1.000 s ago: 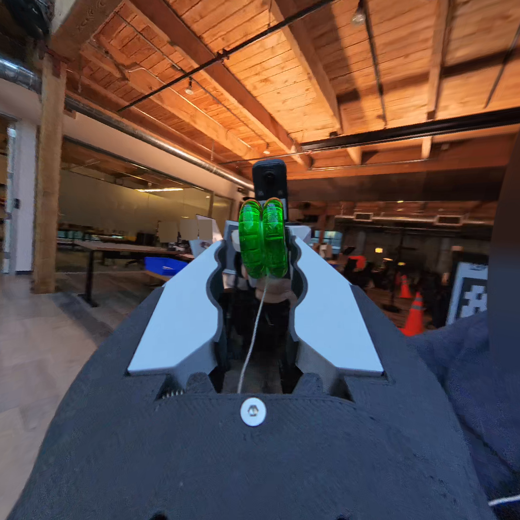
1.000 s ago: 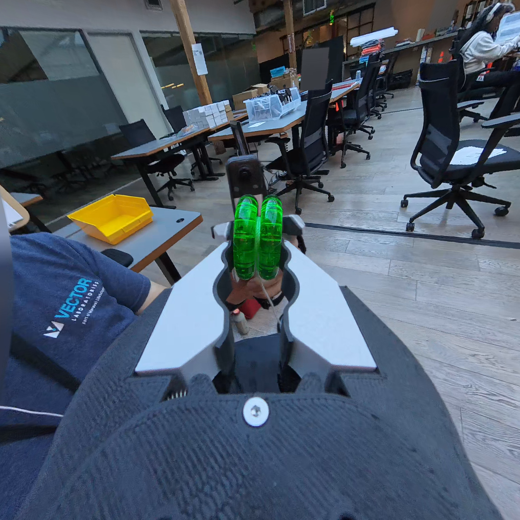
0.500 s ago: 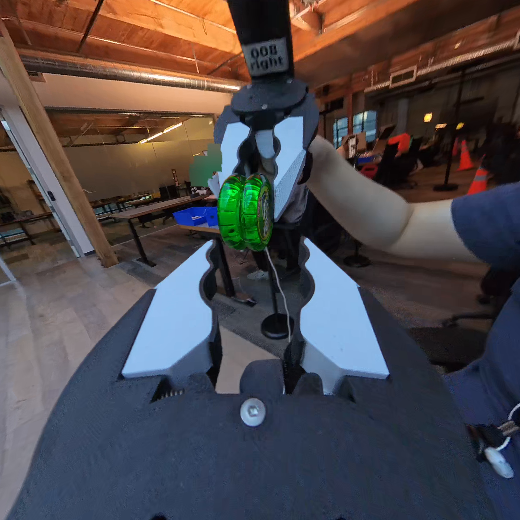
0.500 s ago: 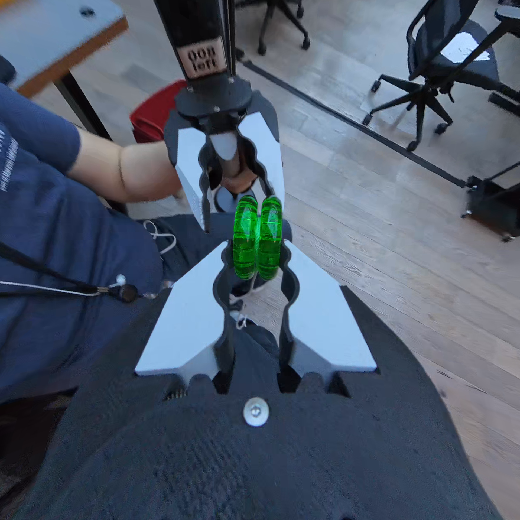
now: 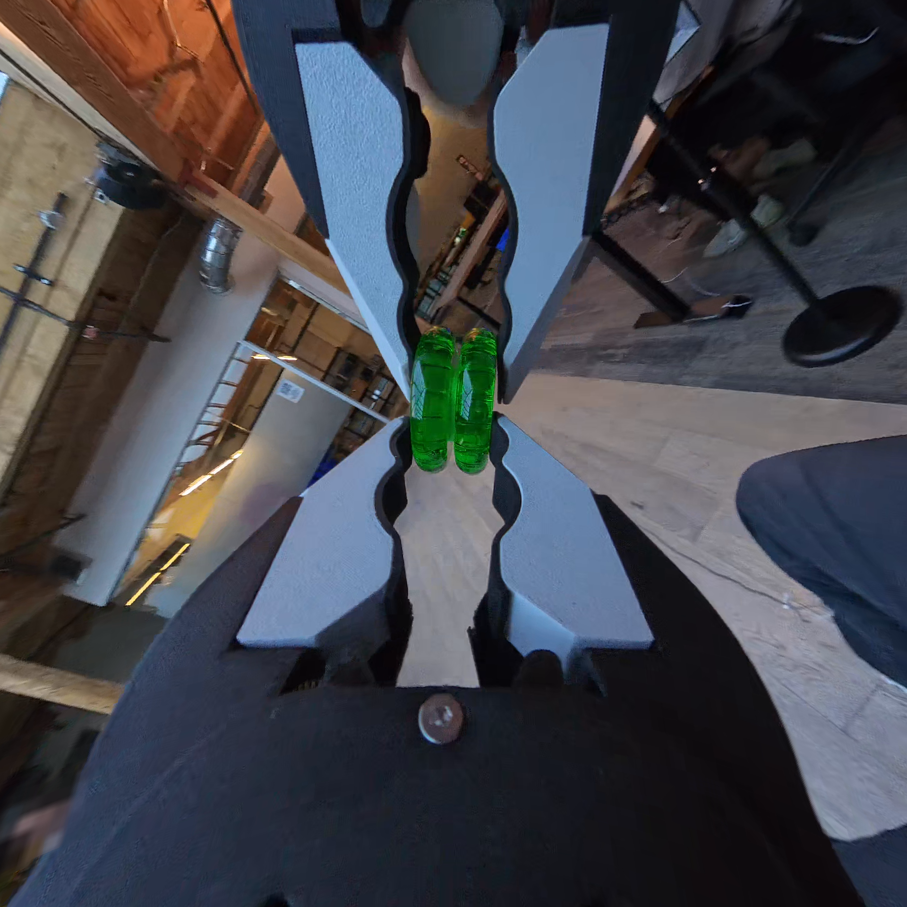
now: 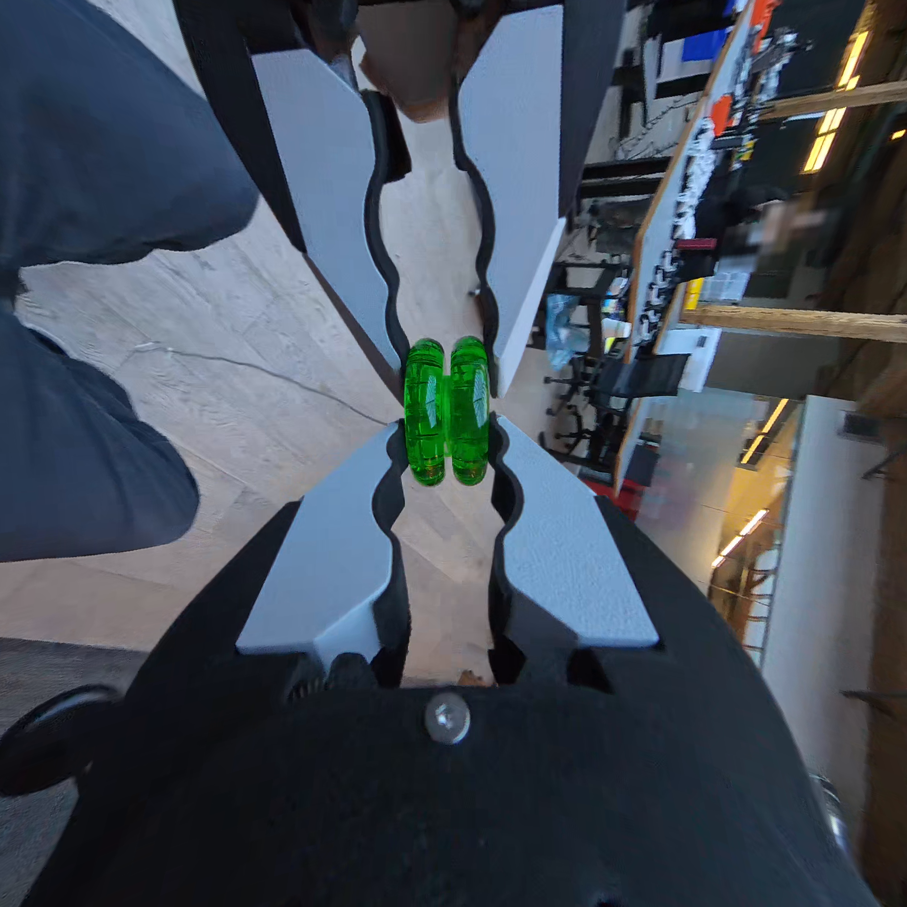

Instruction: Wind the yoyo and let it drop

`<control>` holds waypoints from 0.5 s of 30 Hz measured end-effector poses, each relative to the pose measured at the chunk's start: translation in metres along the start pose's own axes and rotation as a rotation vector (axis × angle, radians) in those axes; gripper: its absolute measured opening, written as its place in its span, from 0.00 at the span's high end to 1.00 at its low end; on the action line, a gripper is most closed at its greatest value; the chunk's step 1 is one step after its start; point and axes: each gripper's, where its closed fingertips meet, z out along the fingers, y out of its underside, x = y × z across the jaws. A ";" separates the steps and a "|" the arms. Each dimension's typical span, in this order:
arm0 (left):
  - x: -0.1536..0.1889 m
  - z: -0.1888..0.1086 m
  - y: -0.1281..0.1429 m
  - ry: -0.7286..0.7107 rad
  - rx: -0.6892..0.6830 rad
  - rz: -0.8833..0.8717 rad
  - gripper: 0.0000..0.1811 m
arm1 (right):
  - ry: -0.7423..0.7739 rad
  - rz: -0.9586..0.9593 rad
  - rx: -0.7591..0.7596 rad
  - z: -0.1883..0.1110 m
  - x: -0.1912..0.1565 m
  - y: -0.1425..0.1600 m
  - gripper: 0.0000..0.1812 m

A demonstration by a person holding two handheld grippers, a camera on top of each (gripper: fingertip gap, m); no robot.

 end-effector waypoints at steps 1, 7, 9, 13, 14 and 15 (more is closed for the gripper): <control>-0.004 -0.002 -0.002 -0.028 0.017 0.014 0.84 | 0.057 -0.002 0.044 -0.002 0.005 -0.005 0.83; -0.013 -0.028 -0.027 -0.064 0.283 -0.136 0.84 | 0.235 0.154 0.482 -0.033 0.015 -0.027 0.76; -0.006 -0.040 -0.044 -0.014 0.441 -0.164 0.84 | 0.214 0.161 0.646 -0.045 0.008 -0.038 0.76; 0.001 -0.056 -0.065 0.142 0.669 -0.349 0.84 | 0.088 0.217 0.876 -0.064 -0.002 -0.057 0.82; 0.002 -0.057 -0.067 0.180 0.701 -0.396 0.84 | 0.046 0.234 0.900 -0.066 -0.004 -0.058 0.82; 0.001 -0.057 -0.065 0.195 0.719 -0.435 0.84 | 0.016 0.263 0.896 -0.064 -0.003 -0.057 0.82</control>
